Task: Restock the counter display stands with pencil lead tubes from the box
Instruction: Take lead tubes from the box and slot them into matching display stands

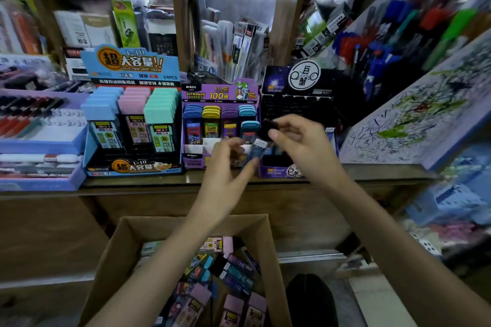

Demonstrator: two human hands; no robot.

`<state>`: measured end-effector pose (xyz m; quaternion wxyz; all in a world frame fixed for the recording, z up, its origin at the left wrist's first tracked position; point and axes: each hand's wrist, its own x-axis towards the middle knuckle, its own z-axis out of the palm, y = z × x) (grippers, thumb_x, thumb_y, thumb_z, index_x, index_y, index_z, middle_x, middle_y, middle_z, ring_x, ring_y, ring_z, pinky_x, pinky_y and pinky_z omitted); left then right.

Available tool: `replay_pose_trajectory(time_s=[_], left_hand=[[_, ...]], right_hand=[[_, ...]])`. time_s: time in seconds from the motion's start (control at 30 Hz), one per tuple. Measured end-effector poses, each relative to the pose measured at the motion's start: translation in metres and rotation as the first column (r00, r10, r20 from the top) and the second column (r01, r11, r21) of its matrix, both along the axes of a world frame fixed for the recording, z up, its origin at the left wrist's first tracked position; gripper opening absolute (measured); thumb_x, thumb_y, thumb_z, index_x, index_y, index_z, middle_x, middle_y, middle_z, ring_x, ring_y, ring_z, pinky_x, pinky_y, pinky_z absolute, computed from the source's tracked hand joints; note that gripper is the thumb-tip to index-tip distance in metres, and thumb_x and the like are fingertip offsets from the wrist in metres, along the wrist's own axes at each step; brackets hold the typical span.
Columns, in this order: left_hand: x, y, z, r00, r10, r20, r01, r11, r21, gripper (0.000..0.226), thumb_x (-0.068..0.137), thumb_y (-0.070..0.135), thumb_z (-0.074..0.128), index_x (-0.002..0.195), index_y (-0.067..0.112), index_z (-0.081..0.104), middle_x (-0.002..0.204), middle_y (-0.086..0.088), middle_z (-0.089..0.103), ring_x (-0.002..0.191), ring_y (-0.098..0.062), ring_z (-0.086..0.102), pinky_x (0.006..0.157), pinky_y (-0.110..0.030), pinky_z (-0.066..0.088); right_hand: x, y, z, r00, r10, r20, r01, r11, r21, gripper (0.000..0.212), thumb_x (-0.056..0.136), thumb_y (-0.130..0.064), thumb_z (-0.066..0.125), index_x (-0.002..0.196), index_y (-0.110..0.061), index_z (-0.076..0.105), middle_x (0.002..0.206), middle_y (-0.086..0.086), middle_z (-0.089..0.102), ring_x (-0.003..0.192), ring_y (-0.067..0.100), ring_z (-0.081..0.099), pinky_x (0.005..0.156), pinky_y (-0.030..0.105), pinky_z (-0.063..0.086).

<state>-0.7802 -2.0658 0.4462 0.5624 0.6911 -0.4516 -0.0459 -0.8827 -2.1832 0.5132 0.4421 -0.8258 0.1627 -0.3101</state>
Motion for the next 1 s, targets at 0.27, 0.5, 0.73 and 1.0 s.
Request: replay_pose_trajectory(time_s=[0.27, 0.5, 0.73, 1.0], left_hand=[[-0.004, -0.050, -0.018, 0.828, -0.226, 0.513, 0.055, 0.943, 0.327, 0.047, 0.092, 0.030, 0.055, 0.135, 0.013, 0.044, 0.132, -0.004, 0.046, 0.122, -0.019, 0.045, 0.101, -0.036, 0.040], [-0.007, -0.067, -0.040, 0.791, -0.189, 0.581, -0.035, 0.936, 0.351, 0.039, 0.093, 0.025, 0.055, 0.131, 0.012, 0.052, 0.130, -0.005, 0.054, 0.119, -0.021, 0.049, 0.095, -0.035, 0.042], [-0.010, -0.070, -0.041, 0.826, -0.088, 0.557, -0.047, 0.974, 0.223, 0.023, 0.089, 0.010, 0.061, 0.112, 0.008, 0.066, 0.110, -0.007, 0.065, 0.102, -0.024, 0.059, 0.082, -0.038, 0.051], [-0.009, -0.066, -0.036, 0.828, -0.119, 0.548, -0.038, 0.963, 0.266, 0.026, 0.091, 0.013, 0.056, 0.117, 0.009, 0.061, 0.116, -0.006, 0.062, 0.108, -0.023, 0.055, 0.087, -0.038, 0.048]], right_hand=[[-0.043, -0.095, 0.011, 0.970, -0.243, 0.011, 0.241, 0.956, -0.168, 0.010, 0.095, -0.011, 0.052, 0.105, -0.013, 0.056, 0.083, -0.005, 0.057, 0.079, 0.008, 0.056, 0.073, 0.019, 0.048], [-0.037, -0.110, -0.010, 0.983, -0.160, -0.093, 0.140, 0.971, -0.193, 0.018, 0.096, -0.011, 0.050, 0.112, -0.009, 0.057, 0.093, -0.001, 0.056, 0.089, 0.013, 0.055, 0.072, 0.008, 0.041], [-0.034, -0.111, -0.020, 0.979, -0.172, -0.107, 0.149, 0.970, -0.190, 0.020, 0.093, -0.014, 0.055, 0.112, -0.015, 0.060, 0.090, -0.013, 0.057, 0.084, 0.005, 0.059, 0.078, 0.017, 0.047], [-0.017, -0.101, -0.024, 0.947, -0.307, -0.093, 0.256, 0.897, -0.361, 0.017, 0.091, -0.014, 0.059, 0.108, -0.012, 0.059, 0.086, 0.000, 0.060, 0.074, 0.012, 0.057, 0.074, 0.029, 0.052]])
